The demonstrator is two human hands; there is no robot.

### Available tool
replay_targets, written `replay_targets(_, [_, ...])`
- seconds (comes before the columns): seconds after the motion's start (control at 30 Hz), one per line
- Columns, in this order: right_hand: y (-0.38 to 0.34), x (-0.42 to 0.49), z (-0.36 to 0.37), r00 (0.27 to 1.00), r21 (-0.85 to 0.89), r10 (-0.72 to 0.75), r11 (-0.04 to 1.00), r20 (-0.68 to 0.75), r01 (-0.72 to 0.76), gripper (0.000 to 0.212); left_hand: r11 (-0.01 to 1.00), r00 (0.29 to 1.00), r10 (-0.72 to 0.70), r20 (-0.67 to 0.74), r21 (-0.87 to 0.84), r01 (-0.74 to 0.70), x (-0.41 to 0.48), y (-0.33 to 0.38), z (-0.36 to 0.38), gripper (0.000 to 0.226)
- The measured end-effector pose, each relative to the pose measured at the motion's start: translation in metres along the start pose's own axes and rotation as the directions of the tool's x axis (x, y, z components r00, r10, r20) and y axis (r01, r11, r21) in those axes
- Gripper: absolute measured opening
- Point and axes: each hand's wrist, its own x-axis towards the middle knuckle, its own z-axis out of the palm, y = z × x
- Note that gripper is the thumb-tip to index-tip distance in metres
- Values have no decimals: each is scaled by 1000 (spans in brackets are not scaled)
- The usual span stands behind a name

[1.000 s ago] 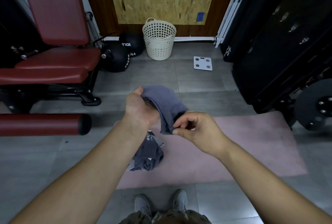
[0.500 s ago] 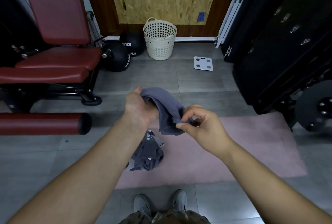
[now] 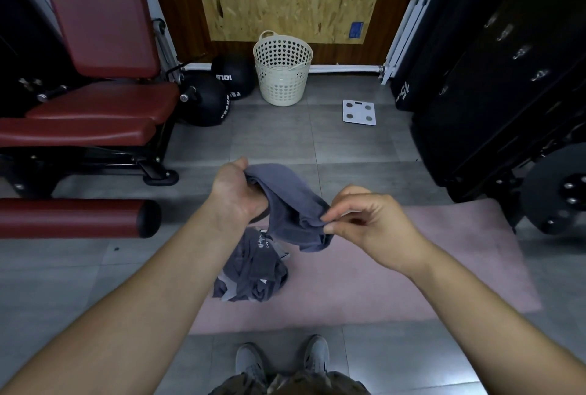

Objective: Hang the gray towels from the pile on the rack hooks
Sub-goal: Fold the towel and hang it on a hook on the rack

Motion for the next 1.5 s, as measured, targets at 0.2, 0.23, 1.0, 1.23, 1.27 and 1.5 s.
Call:
replay_targets(0.2, [-2,1,0,993,-176,-112,977,45,118,16,999,1000,-16,-1,47,16,11,4,-2,47])
replay_targets(0.23, [-3,0,0,985,-233,-146,959,90,163,15,999,1000,-18,4,40,17,14,5,-2,48])
replay_targets(1.0, [16,37,-42,790,641,603,563,113,-521,58,873,895,-104,433,471,-126,-22,21,-22,33])
replay_targets(1.23, [12,35,-49,810,689,572,639,-128,-342,38,840,956,101,275,491,-230,9,16,-35,25])
replay_targets(1.27, [14,34,-49,819,644,548,691,-170,-329,35,816,963,154,219,521,-249,19,13,-37,28])
replay_targets(1.5, [25,21,-47,764,267,417,908,-492,-324,37,617,880,436,190,649,-446,65,-10,-34,65])
